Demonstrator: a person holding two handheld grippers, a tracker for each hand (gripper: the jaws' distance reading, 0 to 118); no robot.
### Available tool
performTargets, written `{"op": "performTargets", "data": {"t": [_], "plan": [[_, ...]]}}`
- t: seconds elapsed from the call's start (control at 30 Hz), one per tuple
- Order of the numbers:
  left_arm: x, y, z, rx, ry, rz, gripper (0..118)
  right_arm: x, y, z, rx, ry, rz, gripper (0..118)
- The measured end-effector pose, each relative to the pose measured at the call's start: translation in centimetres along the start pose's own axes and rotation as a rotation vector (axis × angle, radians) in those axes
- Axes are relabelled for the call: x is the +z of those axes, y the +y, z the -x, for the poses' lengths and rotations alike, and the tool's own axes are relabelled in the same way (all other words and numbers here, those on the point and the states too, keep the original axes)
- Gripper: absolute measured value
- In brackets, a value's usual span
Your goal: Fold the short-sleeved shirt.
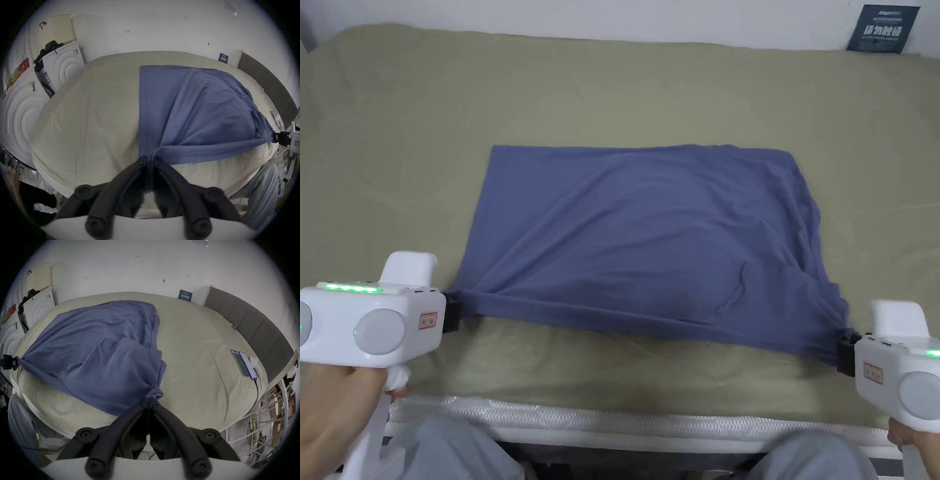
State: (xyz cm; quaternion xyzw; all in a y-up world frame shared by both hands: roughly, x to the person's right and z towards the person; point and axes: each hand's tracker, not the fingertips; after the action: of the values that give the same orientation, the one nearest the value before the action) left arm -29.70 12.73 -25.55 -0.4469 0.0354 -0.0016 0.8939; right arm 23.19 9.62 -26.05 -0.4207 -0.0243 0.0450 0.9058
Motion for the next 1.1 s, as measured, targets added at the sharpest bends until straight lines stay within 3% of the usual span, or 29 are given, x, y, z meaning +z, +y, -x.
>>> {"op": "performTargets", "data": {"t": [0.03, 0.07, 0.1, 0.17, 0.23, 0.27, 0.3, 0.33, 0.37, 0.4, 0.6, 0.67, 0.7, 0.73, 0.77, 0.8, 0.93, 0.97, 1.0, 1.03, 1.07, 1.1], "plan": [[0.2, 0.1, 0.3, 0.019, -0.052, 0.007, 45, 0.3, 0.1, 0.0, -0.009, 0.004, 0.002, 42], [0.3, 0.2, 0.8, 0.044, -0.082, 0.022, 96, 0.4, 0.2, 0.0, -0.026, -0.009, 0.01, 100], [0.4, 0.3, 1.1, 0.059, -0.082, 0.02, 117, 0.3, 0.3, -0.1, -0.035, -0.008, 0.026, 117], [1.7, 0.2, 1.4, 0.075, -0.042, -0.047, 117, 1.2, -0.5, -0.6, -0.051, 0.018, -0.017, 105], [2.4, 0.5, 2.1, 0.089, -0.037, -0.033, 115, 1.4, -0.9, -0.9, -0.037, 0.01, 0.011, 105], [2.8, 0.4, 2.3, 0.101, -0.042, -0.024, 107, 1.6, -1.4, -1.0, -0.04, 0.011, 0.004, 102], [3.2, 0.2, 2.6, 0.116, -0.047, -0.023, 87, 2.2, -0.4, -1.2, -0.041, 0.02, 0.0, 91], [3.6, 0.2, 2.9, 0.125, -0.047, -0.025, 53, 2.5, -0.2, -1.3, -0.042, 0.022, 0.004, 66], [3.9, 0.1, 3.1, 0.128, -0.052, -0.024, 0, 2.9, -0.3, -1.5, -0.046, 0.026, 0.002, 18], [4.0, -0.1, 3.0, 0.133, -0.06, -0.025, 0, 3.2, -0.5, -1.6, -0.052, 0.026, -0.007, 0], [3.4, 0.1, 2.5, 0.098, -0.092, 0.027, 0, 3.5, -0.6, -2.2, -0.039, 0.004, 0.009, 0], [2.4, 0.2, 2.3, 0.114, -0.105, 0.032, 10, 3.5, -0.6, -2.3, -0.049, 0.008, 0.015, 0], [2.0, 0.4, 2.3, 0.124, -0.111, 0.039, 21, 3.7, -0.6, -2.2, -0.051, 0.009, 0.011, 0], [1.2, 0.7, 2.4, 0.133, -0.125, 0.054, 46, 3.8, -0.6, -2.2, -0.051, 0.009, 0.012, 0], [0.2, 0.9, 2.4, 0.135, -0.135, 0.101, 102, 3.9, -0.7, -2.0, -0.046, 0.01, 0.011, 0], [-0.5, 0.6, 2.0, 0.133, -0.117, 0.089, 118, 3.9, -0.7, -1.9, -0.038, 0.011, 0.014, 0], [-2.4, 0.6, 1.8, 0.049, -0.04, 0.13, 107, 3.2, -0.6, -2.6, -0.035, 0.02, 0.026, 0], [-2.5, 0.6, 1.7, 0.048, -0.057, 0.152, 88, 3.0, -0.6, -2.6, -0.034, 0.019, 0.026, 0], [-2.4, 0.5, 1.8, 0.046, -0.094, 0.146, 57, 2.8, -0.6, -2.7, -0.033, 0.023, 0.03, 0], [-2.3, 0.5, 1.7, 0.046, -0.096, 0.139, 15, 2.7, -0.5, -2.7, -0.032, 0.027, 0.032, 0], [-1.9, 0.3, 1.2, 0.046, -0.092, 0.13, 4, 2.6, -0.5, -2.8, -0.032, 0.032, 0.032, 2], [-1.4, 0.3, 0.9, 0.047, -0.095, 0.119, 4, 2.5, -0.5, -2.7, -0.035, 0.042, 0.028, 12]]}}
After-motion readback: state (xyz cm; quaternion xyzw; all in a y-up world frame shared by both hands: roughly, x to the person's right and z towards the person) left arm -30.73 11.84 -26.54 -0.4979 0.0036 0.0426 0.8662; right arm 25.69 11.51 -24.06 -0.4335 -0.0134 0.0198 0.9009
